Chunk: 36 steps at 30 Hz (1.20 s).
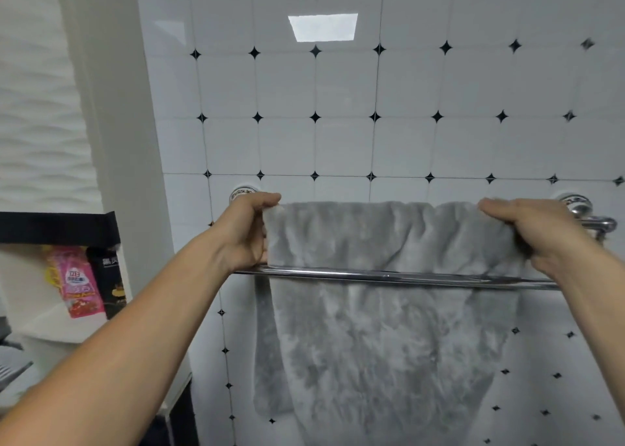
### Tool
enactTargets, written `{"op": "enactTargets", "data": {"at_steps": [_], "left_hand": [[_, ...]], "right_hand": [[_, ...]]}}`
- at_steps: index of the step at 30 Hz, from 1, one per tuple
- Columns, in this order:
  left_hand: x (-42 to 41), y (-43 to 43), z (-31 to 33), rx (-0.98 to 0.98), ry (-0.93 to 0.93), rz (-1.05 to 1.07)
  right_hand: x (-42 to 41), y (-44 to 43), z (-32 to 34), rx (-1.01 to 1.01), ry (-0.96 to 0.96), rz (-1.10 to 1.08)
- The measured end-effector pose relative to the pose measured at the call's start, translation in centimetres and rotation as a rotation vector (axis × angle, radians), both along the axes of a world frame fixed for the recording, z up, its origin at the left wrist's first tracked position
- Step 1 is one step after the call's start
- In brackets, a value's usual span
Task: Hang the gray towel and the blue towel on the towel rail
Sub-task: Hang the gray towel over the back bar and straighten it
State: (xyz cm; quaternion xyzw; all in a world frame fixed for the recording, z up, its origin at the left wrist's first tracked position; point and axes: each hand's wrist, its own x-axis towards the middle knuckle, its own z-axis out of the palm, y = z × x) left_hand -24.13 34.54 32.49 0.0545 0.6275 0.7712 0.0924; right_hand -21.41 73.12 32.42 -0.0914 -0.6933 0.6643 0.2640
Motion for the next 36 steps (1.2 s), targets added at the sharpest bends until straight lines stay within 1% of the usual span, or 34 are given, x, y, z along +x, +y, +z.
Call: {"op": "enactTargets", "data": {"at_steps": [1,2,3,4,5,6,8,9,10,13,16,17,21,22,23,26,29,31,33,34,36], "left_hand": [[-0.1,0.3,-0.2,-0.001,-0.024,-0.023],[-0.2,0.5,-0.2,0.024,-0.032,-0.038],[-0.5,0.6,-0.2,0.059,-0.037,-0.04],[-0.7,0.6,-0.2,0.102,-0.045,-0.037],[-1.0,0.5,-0.2,0.126,-0.054,-0.038],[-1.3,0.4,-0.1,0.142,-0.055,-0.036],[-1.7,0.3,0.0,0.132,-0.053,-0.027],[-2.0,0.2,0.1,0.119,-0.054,-0.027],[-2.0,0.2,0.2,0.101,-0.055,-0.031],[-2.1,0.4,0.6,0.03,-0.064,0.007],[-2.0,0.4,0.8,0.0,-0.035,0.064],[-2.0,0.2,1.0,-0.005,-0.012,0.077],[-2.1,-1.5,1.8,-0.011,0.049,0.116],[-2.1,-1.8,1.8,-0.012,0.048,0.13],[-2.1,-1.9,1.8,-0.022,0.046,0.138],[-2.2,-1.1,1.2,-0.071,0.066,0.165],[-2.1,-1.0,1.2,-0.065,0.104,0.184],[-1.8,-1.0,1.8,-0.009,0.139,0.164],[-1.5,-0.9,2.4,0.079,0.15,0.114],[-1.4,-0.7,2.6,0.118,0.138,0.053],[-1.0,-0.2,2.4,0.117,0.079,-0.085]], "right_hand": [[0.2,0.1,-0.1,0.159,-0.007,-0.069],[0.5,0.4,-0.2,0.36,-0.012,-0.185],[0.9,0.7,-0.1,0.568,-0.013,-0.348],[1.4,0.9,0.0,0.733,0.031,-0.495],[1.8,0.8,0.2,0.853,0.09,-0.535],[1.9,0.7,0.4,0.964,0.111,-0.472],[1.6,0.0,0.5,1.161,0.017,-0.274],[1.3,-0.1,0.5,1.208,-0.03,-0.238],[1.1,0.0,0.6,1.193,-0.035,-0.233],[1.1,0.3,1.2,1.021,0.029,-0.202],[0.8,0.8,2.4,1.023,-0.013,-0.138],[0.9,1.1,2.7,0.991,-0.014,-0.127],[1.5,3.5,3.2,0.596,0.079,-0.093],[1.5,4.1,3.0,0.544,0.081,-0.088],[1.5,4.5,2.8,0.534,0.064,-0.083],[1.1,4.6,2.4,0.622,-0.009,-0.089],[1.1,4.7,2.4,0.578,0.036,-0.05],[1.2,4.6,2.7,0.553,0.084,-0.018],[1.3,4.3,3.3,0.55,0.106,0.007],[1.3,4.2,3.6,0.541,0.106,0.038],[1.3,3.8,3.7,0.513,0.091,0.127]]}}
